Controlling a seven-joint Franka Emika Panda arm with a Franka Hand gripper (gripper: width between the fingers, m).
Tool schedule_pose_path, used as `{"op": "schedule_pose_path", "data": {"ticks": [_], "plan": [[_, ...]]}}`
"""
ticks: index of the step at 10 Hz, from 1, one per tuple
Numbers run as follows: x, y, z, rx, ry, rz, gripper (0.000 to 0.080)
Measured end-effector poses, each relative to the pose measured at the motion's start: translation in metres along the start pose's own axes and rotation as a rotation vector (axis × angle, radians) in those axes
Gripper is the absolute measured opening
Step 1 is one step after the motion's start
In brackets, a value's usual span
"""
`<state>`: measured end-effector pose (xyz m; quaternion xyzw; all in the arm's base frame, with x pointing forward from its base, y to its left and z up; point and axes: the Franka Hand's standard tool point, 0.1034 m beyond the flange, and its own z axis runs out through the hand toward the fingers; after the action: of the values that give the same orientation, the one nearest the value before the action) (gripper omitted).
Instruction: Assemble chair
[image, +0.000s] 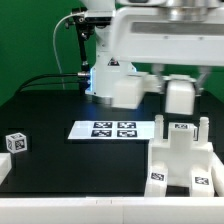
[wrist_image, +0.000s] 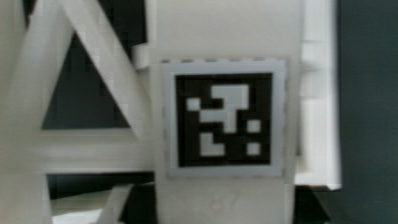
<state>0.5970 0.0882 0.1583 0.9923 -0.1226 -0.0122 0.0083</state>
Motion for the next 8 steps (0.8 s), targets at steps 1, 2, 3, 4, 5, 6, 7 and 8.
{"op": "schedule_pose_path", "data": {"ticks": [1,2,3,4,5,6,7,8], "plan": [[-0.004,-0.018,0.001,0.005,0.004,-0.016,0.0284],[-0.007,-0.025,0.003,0.004,0.003,-0.029,0.0284],[-0.007,-0.023,0.003,0.004,0.002,-0.027,0.0284],[-0.006,-0.022,0.003,0.004,0.002,-0.025,0.0284],[-0.007,-0.023,0.004,0.003,0.001,-0.026,0.0284],[-0.008,-0.023,0.006,0.012,-0.004,-0.02,0.0284],[-0.014,-0.022,0.012,0.042,-0.026,0.003,0.0284],[-0.017,-0.021,0.015,0.064,-0.041,0.024,0.0284]]}}
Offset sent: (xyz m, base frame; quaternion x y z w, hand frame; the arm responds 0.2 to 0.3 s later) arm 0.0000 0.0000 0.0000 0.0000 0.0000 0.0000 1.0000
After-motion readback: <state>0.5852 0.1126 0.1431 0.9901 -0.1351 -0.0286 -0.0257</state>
